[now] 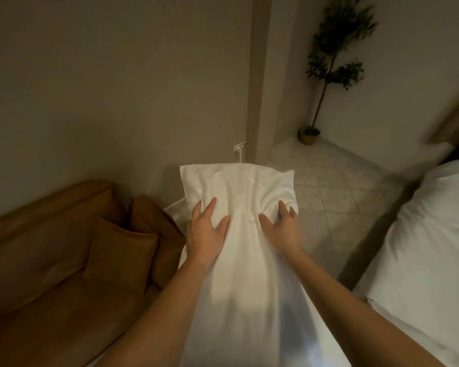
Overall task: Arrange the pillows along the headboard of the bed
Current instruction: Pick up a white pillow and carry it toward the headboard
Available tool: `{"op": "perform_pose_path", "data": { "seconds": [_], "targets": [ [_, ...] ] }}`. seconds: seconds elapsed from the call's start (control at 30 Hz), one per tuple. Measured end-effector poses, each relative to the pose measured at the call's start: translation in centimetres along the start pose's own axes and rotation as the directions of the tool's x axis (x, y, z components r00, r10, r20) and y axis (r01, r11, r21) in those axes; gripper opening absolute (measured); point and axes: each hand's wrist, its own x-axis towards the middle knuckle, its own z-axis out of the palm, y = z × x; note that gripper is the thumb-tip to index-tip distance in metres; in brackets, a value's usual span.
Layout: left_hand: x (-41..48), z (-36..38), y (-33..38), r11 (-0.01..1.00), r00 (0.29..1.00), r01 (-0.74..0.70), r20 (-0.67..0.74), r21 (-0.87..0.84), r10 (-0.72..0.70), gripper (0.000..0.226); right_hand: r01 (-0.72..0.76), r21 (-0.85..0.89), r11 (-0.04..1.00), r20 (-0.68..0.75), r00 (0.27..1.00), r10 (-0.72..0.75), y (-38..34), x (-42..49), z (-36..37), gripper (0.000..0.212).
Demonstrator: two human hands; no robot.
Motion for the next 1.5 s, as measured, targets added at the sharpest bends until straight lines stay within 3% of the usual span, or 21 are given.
{"op": "perform_pose_path", "data": {
  "seconds": [0.37, 0.63, 1.03, 1.5],
  "targets": [
    [12.2, 10.6, 9.5, 0.986, 0.977, -0.158, 0.136, -0.057, 0.164, 0.06, -0.109, -0.036, 0.993, -0.149, 0.984, 0.103, 2.5, 12.4, -8.1, 0.088],
    [20.1, 20.1, 17.2, 0.941, 0.901, -0.322, 0.273, -0.103, 0.337, 0.058, -0.28, 0.014, 0.96, -0.281, 0.92, 0.273, 6.9, 20.2, -13.5, 0.089],
    [34.6, 36.2, 30.4, 0.856, 0.697, -0.465, 0.502, -0.226, 0.512, 0.058, -0.515, 0.126, 0.848, -0.439, 0.737, 0.513, 11.6, 36.0, -21.8, 0.085],
    [42.5, 53.4, 46.5, 0.755, 0.495, -0.566, 0.597, -0.331, 0.632, 0.057, -0.639, 0.262, 0.723, -0.531, 0.531, 0.661, 20.7, 50.2, -32.3, 0.087]
  ]
}}
